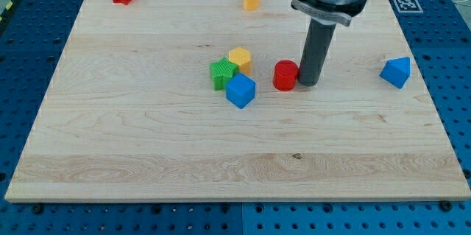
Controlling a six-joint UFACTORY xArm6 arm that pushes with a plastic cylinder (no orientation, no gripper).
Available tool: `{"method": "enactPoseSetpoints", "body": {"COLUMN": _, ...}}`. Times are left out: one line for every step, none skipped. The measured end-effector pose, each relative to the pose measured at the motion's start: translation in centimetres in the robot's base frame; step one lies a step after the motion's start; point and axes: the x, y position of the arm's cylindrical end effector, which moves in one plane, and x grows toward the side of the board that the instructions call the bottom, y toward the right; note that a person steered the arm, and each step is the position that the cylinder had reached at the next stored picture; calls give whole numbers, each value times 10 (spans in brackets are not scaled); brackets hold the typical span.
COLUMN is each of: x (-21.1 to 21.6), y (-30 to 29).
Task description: Slide the red circle to the blue cube
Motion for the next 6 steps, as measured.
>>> {"method": "enactPoseSetpoints", "body": {"x": -29, "y": 0}}
{"method": "enactPoseSetpoints", "body": {"x": -49, "y": 0}}
{"method": "enactPoseSetpoints", "body": {"x": -49, "y": 0}}
{"method": "enactPoseSetpoints", "body": {"x": -38, "y": 0}}
{"method": "enactPoseSetpoints", "body": {"x": -24, "y": -2}}
{"method": "enactPoseSetpoints", "body": {"x": -9, "y": -7}}
